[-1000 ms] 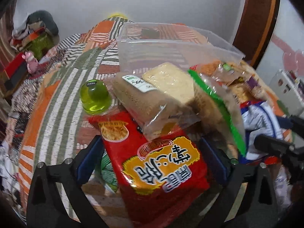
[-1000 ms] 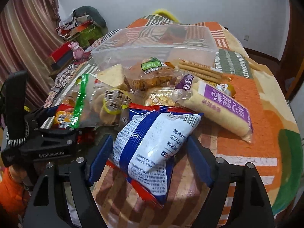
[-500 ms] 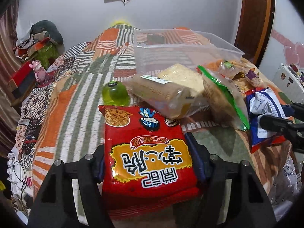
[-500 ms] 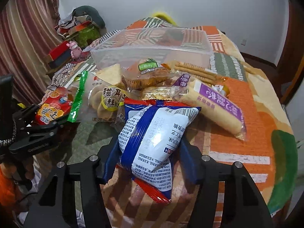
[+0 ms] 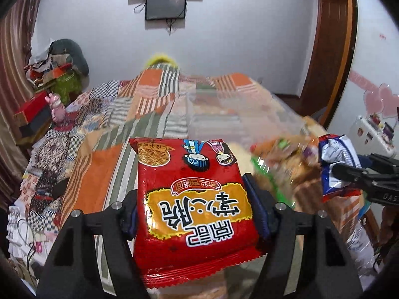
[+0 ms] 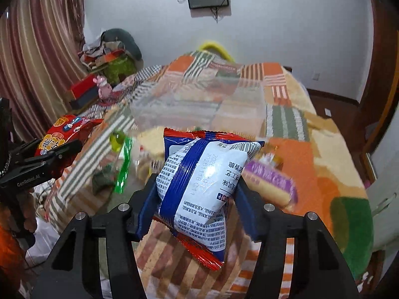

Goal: Organize snacks
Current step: 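Carry both bags into the clear plastic box and open both tools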

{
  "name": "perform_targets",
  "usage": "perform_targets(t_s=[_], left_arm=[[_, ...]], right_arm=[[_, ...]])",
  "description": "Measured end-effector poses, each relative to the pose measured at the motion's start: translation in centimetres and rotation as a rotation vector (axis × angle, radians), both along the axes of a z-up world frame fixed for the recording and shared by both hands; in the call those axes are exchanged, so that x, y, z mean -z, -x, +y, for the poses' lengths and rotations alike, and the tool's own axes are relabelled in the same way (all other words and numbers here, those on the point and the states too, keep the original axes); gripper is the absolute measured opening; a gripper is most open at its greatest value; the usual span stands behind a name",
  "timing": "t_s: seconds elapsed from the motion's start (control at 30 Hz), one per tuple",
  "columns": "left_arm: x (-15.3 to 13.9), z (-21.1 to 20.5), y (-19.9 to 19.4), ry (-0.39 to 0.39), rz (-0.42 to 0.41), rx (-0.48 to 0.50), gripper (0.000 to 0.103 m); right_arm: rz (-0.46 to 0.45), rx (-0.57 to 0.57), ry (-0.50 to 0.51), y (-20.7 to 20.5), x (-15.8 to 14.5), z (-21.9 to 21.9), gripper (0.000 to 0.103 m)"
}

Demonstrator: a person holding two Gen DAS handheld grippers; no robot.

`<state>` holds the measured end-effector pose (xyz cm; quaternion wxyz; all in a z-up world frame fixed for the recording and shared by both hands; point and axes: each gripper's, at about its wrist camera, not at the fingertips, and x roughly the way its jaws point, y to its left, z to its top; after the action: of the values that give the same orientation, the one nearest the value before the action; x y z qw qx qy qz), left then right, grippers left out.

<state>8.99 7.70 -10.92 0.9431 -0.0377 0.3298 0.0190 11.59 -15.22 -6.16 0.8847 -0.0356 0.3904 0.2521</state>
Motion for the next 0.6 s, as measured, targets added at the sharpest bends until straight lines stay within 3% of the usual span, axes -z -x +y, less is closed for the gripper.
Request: perform_targets(t_s=[0.33,0.6], left_arm=[[-2.4,-0.9,-4.4,0.044,-0.056,0.033,0.069],[-3.2,-2.0,-8.5,0.022,-0.082,0.047,0.069]], right_arm=[[-0.097,0.041,-0.026,-3.0,-2.7,0.2,0.055],[-0.139,0.059,-0.025,-6.2,-3.3,1.4,0.055]])
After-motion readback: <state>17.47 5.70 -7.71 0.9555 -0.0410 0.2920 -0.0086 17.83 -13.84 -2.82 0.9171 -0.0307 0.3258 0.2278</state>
